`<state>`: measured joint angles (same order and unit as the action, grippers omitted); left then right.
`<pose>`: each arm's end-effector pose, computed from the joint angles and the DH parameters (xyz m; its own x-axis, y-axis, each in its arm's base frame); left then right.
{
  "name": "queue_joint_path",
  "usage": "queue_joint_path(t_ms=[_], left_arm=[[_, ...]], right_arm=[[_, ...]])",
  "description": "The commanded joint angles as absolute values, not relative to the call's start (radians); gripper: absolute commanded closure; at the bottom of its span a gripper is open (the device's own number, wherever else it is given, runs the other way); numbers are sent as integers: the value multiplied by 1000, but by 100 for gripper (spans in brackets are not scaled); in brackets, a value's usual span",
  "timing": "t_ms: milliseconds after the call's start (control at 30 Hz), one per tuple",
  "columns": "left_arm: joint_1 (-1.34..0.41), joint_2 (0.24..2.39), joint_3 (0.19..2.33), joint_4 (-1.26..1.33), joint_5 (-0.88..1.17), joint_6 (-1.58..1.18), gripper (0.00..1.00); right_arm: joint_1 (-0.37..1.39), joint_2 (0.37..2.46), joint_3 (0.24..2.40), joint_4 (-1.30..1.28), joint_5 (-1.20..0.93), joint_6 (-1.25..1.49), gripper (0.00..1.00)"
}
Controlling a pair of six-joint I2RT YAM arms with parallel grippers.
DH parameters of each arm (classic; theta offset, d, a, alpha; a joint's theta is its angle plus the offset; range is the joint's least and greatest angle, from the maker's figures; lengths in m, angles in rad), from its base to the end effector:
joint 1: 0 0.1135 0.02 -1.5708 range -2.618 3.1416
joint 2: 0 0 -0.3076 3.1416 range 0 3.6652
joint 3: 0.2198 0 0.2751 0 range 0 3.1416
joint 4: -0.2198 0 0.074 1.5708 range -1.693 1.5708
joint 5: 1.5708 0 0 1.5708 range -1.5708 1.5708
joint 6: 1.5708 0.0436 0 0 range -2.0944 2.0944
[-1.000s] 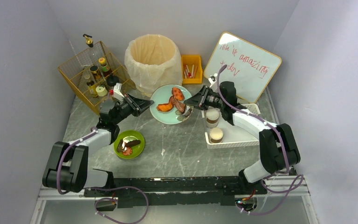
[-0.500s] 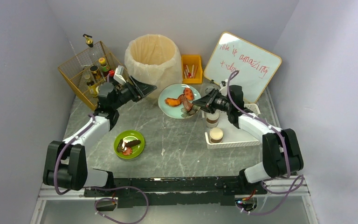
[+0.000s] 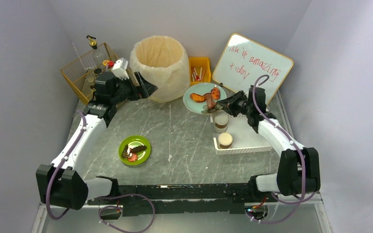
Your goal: Clear the kitchen counter
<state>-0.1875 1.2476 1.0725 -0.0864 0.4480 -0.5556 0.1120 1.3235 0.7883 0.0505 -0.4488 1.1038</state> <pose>0.2977 -0.0757 0.3882 -0.5212 -0.3850 -0.7616 0.3580 0.7115 -0.6047 0.3024 0.0530 0.2736 -0.6390 0.7377 -0.2178 0.1964 0.4303 0.8811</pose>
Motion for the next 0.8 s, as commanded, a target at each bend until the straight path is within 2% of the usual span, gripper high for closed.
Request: queue_joint_path(t_ms=[0, 400, 767], left_arm=[[-189, 1175, 1077, -292, 314, -414, 3], [-189, 1150, 960, -277, 385, -420, 7], [-189, 1106, 940, -314, 332, -345, 7]], right_arm=[[103, 1258, 945, 128, -357, 1173, 100], [108, 1284, 1135, 74, -103, 1316, 100], [154, 1537, 1475, 94, -70, 1298, 100]])
